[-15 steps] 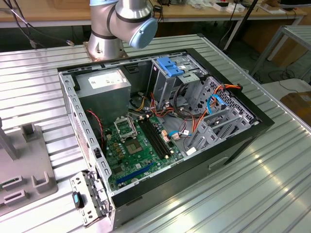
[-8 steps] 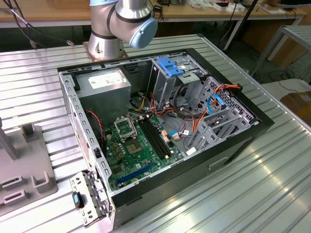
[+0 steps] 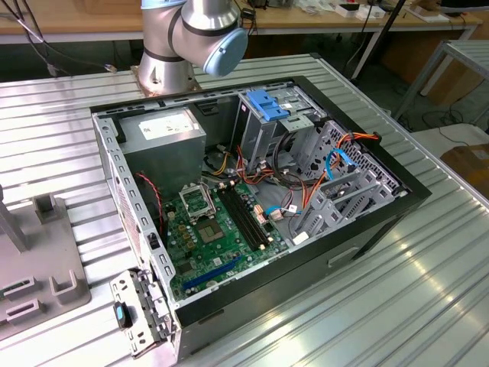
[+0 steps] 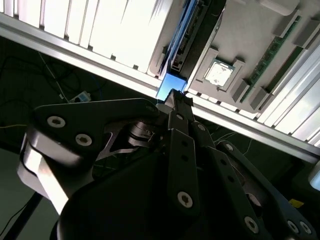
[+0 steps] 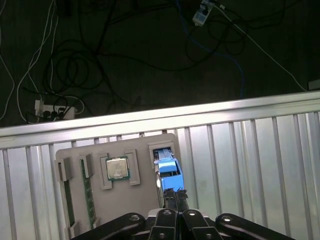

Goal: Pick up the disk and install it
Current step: 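Pick up the disk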

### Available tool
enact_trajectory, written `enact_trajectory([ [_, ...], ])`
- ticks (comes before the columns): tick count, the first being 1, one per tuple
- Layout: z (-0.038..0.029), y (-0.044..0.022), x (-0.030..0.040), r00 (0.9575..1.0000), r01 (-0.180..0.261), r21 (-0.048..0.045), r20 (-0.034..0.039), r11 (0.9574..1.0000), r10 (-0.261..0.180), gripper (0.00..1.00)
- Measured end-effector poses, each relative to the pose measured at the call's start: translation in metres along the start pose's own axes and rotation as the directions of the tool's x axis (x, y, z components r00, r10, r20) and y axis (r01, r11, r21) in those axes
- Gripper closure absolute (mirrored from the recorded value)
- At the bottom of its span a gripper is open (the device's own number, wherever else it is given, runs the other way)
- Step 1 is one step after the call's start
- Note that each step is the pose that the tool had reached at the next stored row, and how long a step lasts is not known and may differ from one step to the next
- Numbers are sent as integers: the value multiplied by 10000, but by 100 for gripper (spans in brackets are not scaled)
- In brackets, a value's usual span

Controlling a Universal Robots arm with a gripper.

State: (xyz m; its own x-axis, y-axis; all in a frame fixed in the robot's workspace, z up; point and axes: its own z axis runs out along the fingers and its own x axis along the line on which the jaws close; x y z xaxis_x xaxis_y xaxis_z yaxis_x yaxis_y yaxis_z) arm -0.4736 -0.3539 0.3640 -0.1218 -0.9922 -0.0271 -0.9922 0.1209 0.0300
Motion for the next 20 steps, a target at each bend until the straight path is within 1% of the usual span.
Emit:
enact_trajectory([
  [5, 2, 0, 0, 10000, 9, -2, -1, 10000, -9, 89],
  [6, 3, 0, 0, 10000, 10, -1, -1, 10000, -10, 83],
  [7, 3, 0, 0, 10000, 11, -1, -1, 10000, -11, 71],
  [8, 3, 0, 0, 10000, 12, -1, -1, 10000, -12, 71],
  [9, 3, 0, 0, 10000, 13, -1, -1, 10000, -13, 64],
  [10, 3, 0, 0, 10000, 13, -2, -1, 10000, -13, 64],
  [11, 3, 0, 0, 10000, 17, -1, -1, 10000, -17, 58],
  [18, 5, 0, 0, 10000, 24, -1, -1, 10000, -24, 58],
  [20, 29, -1, 1, 10000, 25, 0, 0, 10000, -25, 58],
])
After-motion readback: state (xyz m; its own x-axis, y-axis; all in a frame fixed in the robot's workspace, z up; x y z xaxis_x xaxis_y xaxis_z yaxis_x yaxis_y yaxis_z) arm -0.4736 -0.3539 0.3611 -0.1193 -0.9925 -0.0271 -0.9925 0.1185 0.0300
